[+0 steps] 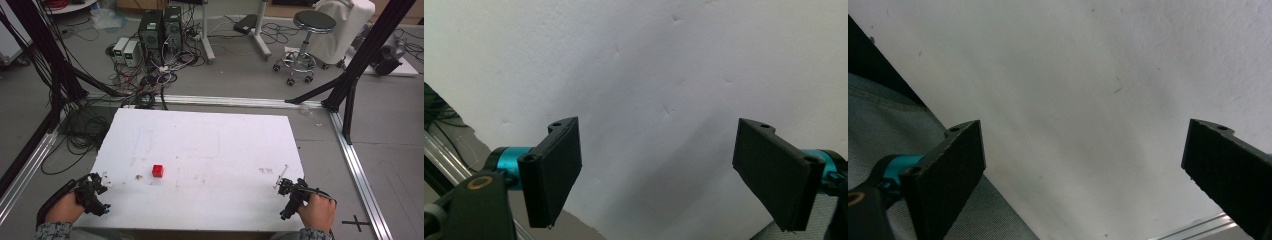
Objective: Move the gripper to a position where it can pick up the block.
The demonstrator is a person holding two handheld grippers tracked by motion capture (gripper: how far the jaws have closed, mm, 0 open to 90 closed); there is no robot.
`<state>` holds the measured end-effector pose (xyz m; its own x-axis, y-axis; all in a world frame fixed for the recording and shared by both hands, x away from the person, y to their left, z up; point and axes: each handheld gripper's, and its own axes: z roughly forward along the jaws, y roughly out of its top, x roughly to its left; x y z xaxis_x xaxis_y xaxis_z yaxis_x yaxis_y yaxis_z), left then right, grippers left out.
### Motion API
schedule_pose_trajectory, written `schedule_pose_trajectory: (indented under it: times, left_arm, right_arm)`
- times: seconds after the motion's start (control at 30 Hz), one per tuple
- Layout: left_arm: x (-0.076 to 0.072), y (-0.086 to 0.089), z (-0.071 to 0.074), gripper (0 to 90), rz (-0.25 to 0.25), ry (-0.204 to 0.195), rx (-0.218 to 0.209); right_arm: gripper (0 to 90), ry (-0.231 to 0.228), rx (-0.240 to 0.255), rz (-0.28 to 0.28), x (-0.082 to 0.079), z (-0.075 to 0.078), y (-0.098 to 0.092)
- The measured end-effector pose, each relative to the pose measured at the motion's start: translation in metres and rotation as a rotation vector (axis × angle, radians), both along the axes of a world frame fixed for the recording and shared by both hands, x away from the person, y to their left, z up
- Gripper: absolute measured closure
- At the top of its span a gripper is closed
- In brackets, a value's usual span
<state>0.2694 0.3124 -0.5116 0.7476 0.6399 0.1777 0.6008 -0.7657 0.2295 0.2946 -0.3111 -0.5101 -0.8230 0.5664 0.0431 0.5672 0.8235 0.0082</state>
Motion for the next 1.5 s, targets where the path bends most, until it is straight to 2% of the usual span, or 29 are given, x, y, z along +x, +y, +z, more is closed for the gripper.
schedule_pose_trajectory:
  times: [0.5, 0.6, 0.7, 0.9, 1.23, 1.33, 1.5]
  left_arm:
    - [0.0, -0.001, -0.002, 20.0, 0.0, 0.007, -0.004]
    - [0.0, -0.002, -0.001, 20.0, -0.01, 0.008, -0.003]
    - [0.0, -0.003, -0.002, 20.0, -0.017, 0.005, -0.003]
    - [0.0, -0.005, -0.004, 20.0, -0.023, 0.005, 0.003]
    - [0.006, -0.02, 0.002, 20.2, -0.118, 0.005, 0.054]
    - [0.011, -0.026, 0.002, 20.2, -0.144, 0.016, 0.051]
    - [0.022, -0.037, 0.003, 20.2, -0.204, 0.026, 0.083]
  right_arm:
    - [3.0, -0.006, -0.002, -0.008, -0.001, 0.0, 0.001]
    - [3.0, -0.005, -0.005, -0.001, -0.001, 0.0, 0.0]
    - [3.0, -0.013, 0.0, -0.018, -0.002, 0.002, 0.0]
    - [3.0, -0.01, 0.007, -0.005, -0.001, 0.0, -0.001]
    - [3.0, -0.025, 0.018, -0.01, -0.002, 0.003, -0.003]
    - [3.0, -0.026, 0.027, -0.013, -0.003, 0.004, -0.003]
    - [3.0, -0.03, 0.033, -0.009, -0.003, 0.006, -0.005]
